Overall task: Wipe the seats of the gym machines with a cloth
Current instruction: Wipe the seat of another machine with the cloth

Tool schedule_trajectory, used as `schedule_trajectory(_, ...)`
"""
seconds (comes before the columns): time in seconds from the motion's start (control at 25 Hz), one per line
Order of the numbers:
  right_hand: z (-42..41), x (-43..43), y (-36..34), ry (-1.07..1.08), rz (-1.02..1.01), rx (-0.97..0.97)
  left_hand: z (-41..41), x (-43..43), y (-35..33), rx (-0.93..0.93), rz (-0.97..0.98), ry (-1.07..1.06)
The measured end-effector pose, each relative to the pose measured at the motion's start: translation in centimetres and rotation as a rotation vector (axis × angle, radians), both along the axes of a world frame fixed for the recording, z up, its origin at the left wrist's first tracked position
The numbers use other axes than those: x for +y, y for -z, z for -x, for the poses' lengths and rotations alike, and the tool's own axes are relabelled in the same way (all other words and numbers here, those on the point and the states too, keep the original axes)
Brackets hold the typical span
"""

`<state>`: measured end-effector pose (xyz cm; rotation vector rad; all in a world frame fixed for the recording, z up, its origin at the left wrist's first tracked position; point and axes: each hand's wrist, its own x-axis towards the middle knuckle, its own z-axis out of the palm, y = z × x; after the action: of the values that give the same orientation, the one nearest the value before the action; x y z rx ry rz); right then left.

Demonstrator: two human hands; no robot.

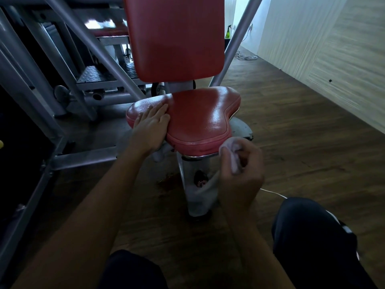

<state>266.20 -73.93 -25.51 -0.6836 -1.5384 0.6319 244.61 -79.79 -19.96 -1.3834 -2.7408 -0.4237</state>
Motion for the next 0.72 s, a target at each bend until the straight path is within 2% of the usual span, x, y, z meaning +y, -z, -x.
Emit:
schedule_trajectory(0.08, 0.4, -0.6, -0.1, 0.021, 0.056, 0.036, 0.6, 0.4, 0.5, -0.034, -0.005, -0.021)
schedule_trajectory(0.24, 0.9, -3.2, 0.8, -0.04, -0.101, -0.115, 1.0, 0.4, 0.8, -0.055, -0.017, -0.019)
schedule_trajectory(0.44, 0.4, -0.8, 0.1, 0.047, -0.103, -0.015, 0.8, 0.8, 1.1, -0.111, -0.1, -0.06)
schedule_trajectory(0.6, 1.8, -3.8, 0.4, -0.039, -0.179, -0.111, 1.1, 0.7, 1.2, -0.103, -0.091, -0.055)
schedule_trajectory(0.72, 0.3, -0.7, 0.1, 0.042, -0.133, -0.048, 1.1, 0.6, 1.3, -0.106, -0.097, -0.056)
